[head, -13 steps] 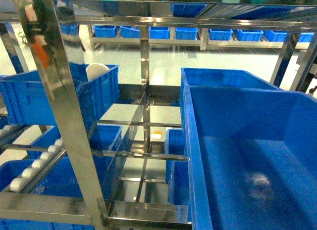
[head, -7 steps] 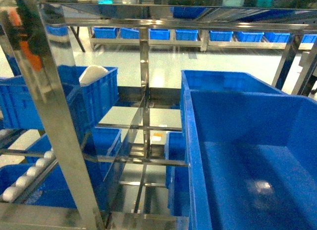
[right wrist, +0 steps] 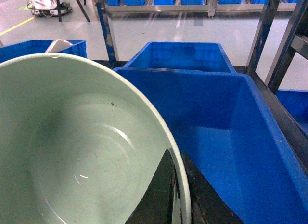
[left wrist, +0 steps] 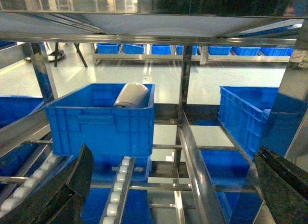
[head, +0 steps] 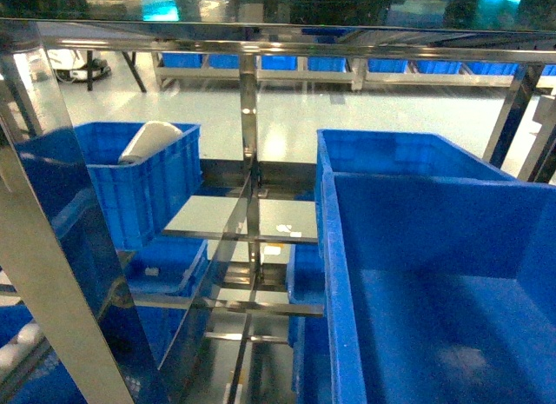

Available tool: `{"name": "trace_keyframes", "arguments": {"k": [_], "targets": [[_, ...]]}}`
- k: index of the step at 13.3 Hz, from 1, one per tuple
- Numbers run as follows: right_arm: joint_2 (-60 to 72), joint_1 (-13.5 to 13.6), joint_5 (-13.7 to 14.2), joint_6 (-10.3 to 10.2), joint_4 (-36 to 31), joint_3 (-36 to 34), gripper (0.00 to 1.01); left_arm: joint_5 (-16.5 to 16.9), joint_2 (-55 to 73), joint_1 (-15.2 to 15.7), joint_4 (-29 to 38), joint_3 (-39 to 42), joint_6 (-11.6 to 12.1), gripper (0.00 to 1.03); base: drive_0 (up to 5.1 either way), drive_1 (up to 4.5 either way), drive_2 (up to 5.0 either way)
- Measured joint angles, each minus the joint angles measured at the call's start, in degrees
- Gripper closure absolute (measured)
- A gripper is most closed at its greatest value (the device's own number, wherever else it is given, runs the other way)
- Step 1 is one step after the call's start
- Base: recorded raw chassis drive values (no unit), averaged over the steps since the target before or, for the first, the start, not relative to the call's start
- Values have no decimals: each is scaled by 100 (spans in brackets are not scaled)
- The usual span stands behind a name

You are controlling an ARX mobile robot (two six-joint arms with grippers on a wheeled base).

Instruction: Place green bowl on second shelf with right arm

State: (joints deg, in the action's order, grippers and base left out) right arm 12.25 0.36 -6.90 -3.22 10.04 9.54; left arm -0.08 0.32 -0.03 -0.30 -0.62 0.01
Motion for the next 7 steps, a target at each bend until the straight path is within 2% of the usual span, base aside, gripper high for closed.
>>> {"name": "trace_keyframes", "arguments": {"k": [2, 3, 4, 5, 7], "targets": [[-2, -61, -101, 26, -48, -35, 99, 2, 0, 0, 0, 0, 2, 5, 0, 0, 0], [55, -243, -356, 170, -151, -229, 99, 0, 0, 0, 0, 0, 0, 5, 0, 0, 0], [319, -289, -422, 310, -409, -457, 99, 2, 0, 0, 0, 0, 0, 5, 0, 0, 0], [809, -297, -527, 426, -859, -605, 99, 2, 0, 0, 0, 0, 2, 5, 0, 0, 0], [2035, -256, -658, 518, -2173, -640, 99, 0, 0, 0, 0, 0, 0, 5, 0, 0, 0]]}}
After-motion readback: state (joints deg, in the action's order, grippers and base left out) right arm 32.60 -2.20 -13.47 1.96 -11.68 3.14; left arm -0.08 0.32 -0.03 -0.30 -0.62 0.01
